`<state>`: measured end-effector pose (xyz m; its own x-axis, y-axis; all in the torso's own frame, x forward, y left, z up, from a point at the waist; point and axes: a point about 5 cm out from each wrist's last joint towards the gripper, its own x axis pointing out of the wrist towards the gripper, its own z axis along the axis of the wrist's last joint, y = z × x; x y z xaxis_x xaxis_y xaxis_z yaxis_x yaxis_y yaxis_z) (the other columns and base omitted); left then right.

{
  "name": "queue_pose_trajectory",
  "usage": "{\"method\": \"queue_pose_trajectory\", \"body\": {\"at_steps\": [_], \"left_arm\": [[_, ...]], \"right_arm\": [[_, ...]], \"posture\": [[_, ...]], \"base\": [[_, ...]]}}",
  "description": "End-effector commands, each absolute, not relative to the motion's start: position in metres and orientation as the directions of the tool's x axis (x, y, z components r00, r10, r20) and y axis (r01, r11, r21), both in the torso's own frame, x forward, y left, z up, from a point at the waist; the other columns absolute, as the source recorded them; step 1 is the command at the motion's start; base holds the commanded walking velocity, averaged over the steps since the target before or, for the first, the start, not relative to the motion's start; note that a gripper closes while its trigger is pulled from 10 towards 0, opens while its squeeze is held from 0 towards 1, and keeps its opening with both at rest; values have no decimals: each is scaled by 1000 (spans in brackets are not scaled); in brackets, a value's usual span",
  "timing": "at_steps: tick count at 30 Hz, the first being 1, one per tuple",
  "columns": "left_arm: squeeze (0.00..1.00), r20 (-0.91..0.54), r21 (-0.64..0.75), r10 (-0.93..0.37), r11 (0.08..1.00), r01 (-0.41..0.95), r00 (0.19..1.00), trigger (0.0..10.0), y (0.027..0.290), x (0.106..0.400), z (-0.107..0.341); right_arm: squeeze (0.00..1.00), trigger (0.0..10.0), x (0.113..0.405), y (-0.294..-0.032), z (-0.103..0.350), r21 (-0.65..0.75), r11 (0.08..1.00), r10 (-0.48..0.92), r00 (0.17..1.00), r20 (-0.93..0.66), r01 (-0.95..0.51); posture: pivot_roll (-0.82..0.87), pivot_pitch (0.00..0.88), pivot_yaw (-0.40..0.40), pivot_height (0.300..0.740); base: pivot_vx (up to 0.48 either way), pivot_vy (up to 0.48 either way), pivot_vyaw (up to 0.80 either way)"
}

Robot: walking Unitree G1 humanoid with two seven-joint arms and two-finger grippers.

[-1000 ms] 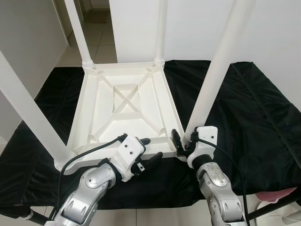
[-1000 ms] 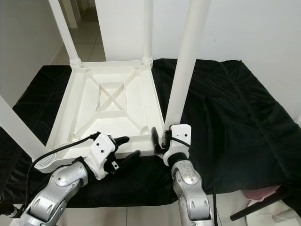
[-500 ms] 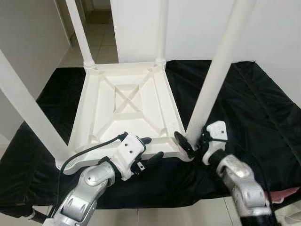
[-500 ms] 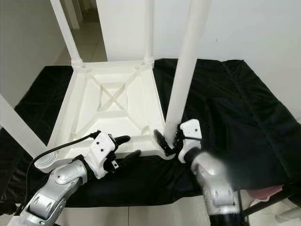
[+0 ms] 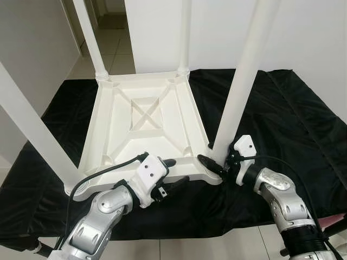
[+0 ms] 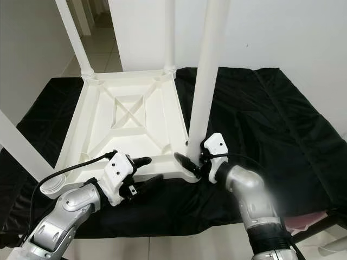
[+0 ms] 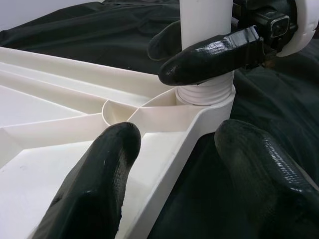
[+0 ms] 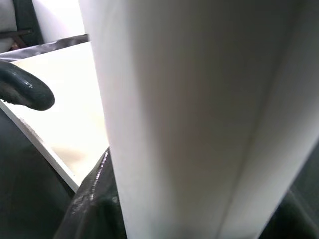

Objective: Building children table

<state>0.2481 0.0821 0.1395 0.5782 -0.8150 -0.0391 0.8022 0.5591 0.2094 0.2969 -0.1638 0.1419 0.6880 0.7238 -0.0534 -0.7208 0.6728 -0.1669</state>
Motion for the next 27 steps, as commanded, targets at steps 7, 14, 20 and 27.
{"method": "queue_pose_trajectory", "body": {"at_steps": [7, 14, 20, 27], "left_arm": [[0, -57, 200, -827, 539, 819, 559, 10000, 80, 241, 136], [0, -61, 197, -834, 528, 826, 548, 10000, 79, 241, 134], [0, -65, 198, -838, 521, 831, 541, 10000, 79, 241, 133], [0, -68, 201, -839, 519, 831, 540, 10000, 80, 242, 134]], "right_arm": [[0, 9725, 286, -159, 136, -109, 659, 744, 666, -50, -744], [0, 10000, 281, -154, 135, -100, 735, 671, 741, -34, -671], [0, 10000, 275, -149, 135, -99, 820, 564, 825, -20, -563], [0, 10000, 262, -143, 128, -51, 943, 329, 944, -33, -330]], "posture": [[-40, 27, 35, 740], [-50, 14, 34, 740], [-58, 9, 39, 740], [-59, 14, 48, 740]], "base": [[0, 0, 0], [0, 0, 0], [0, 0, 0], [0, 0, 0]]}}
